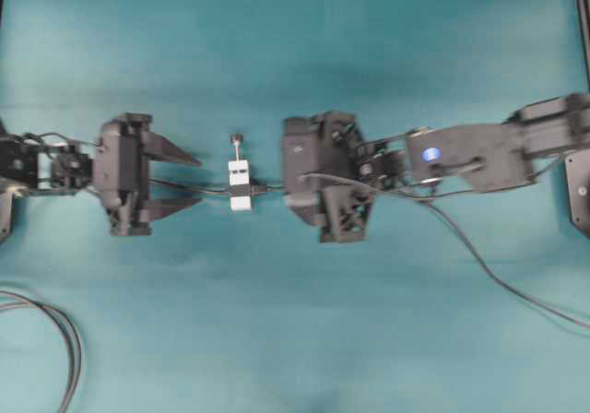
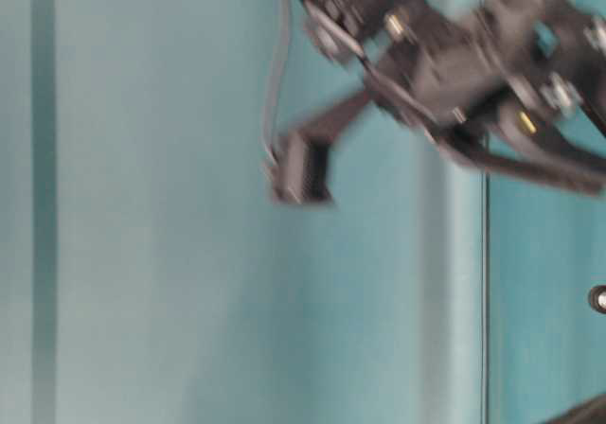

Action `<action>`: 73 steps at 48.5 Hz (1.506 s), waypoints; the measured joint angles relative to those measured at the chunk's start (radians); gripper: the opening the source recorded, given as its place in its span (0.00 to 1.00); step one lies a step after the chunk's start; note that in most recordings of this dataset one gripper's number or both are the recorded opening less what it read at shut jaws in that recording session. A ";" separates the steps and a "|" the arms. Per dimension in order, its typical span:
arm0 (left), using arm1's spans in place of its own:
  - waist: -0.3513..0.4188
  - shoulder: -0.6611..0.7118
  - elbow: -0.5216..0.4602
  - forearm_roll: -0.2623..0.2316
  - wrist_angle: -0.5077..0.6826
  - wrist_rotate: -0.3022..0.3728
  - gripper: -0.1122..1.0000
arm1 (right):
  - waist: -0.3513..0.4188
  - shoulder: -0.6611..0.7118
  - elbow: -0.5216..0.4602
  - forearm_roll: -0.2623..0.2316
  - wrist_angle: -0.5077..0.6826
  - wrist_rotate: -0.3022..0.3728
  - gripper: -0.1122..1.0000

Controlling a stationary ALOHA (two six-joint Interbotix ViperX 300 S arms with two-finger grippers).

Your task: Insert the USB cable into the female connector supported by the left arm.

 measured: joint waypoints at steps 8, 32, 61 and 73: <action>-0.015 -0.152 0.011 -0.003 0.135 -0.005 0.72 | -0.002 -0.138 0.103 0.000 -0.017 0.031 0.76; -0.037 -0.485 0.094 -0.008 0.311 -0.018 0.72 | -0.017 -0.449 0.431 0.000 -0.278 0.143 0.76; -0.040 -0.864 0.195 -0.009 0.549 -0.020 0.72 | -0.063 -0.825 0.673 0.000 -0.318 0.140 0.76; -0.040 -0.943 0.207 -0.008 0.644 -0.021 0.71 | -0.063 -1.022 0.781 0.000 -0.308 0.140 0.76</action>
